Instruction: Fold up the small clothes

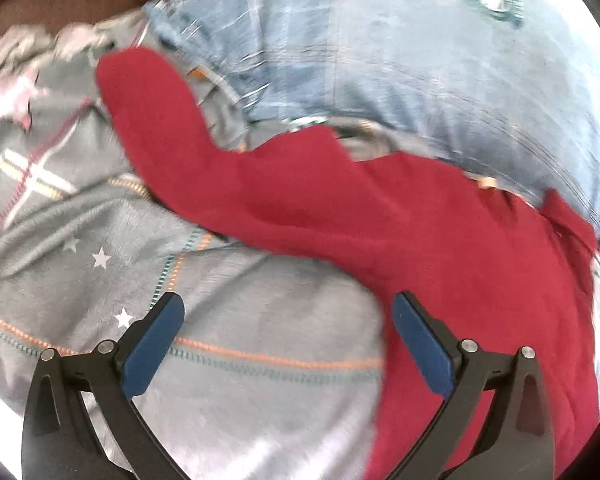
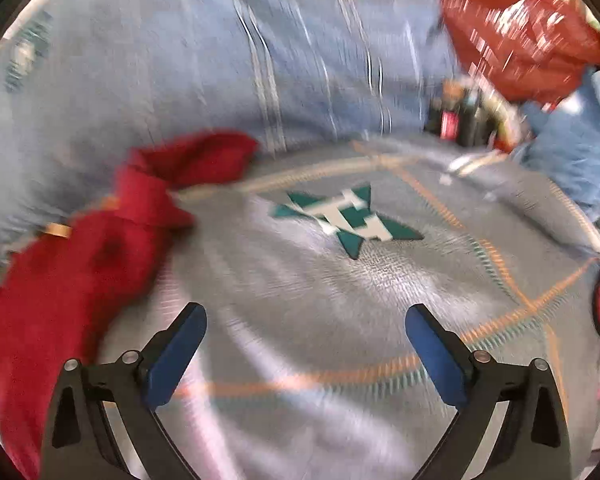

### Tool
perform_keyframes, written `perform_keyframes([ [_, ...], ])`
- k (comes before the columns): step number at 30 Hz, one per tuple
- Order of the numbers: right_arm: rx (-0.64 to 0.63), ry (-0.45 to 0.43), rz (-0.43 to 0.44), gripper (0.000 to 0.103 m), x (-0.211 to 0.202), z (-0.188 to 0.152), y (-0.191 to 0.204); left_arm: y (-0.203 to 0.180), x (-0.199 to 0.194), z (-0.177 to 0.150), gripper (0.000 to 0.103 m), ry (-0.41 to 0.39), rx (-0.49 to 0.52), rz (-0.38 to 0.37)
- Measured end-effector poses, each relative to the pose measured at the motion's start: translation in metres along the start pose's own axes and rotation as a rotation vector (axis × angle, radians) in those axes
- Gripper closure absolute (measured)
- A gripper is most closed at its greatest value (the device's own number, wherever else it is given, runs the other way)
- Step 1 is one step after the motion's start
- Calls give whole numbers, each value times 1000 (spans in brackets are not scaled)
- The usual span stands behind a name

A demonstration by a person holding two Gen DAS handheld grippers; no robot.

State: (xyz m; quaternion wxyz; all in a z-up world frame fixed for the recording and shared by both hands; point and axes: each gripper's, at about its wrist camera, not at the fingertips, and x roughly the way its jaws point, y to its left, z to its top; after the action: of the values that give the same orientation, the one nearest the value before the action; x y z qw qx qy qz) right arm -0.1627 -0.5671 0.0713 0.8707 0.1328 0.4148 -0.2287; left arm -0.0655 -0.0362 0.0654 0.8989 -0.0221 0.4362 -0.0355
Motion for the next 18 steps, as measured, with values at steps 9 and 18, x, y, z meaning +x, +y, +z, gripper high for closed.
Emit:
perform_keyframes([
  [9,64,42,409,1,-143,-16,42,-56,-35,3,0,-37,103,-105],
  [18,-112,97,576,1,-202,-24,112,-91,-43,3,0,-52,230,-118],
])
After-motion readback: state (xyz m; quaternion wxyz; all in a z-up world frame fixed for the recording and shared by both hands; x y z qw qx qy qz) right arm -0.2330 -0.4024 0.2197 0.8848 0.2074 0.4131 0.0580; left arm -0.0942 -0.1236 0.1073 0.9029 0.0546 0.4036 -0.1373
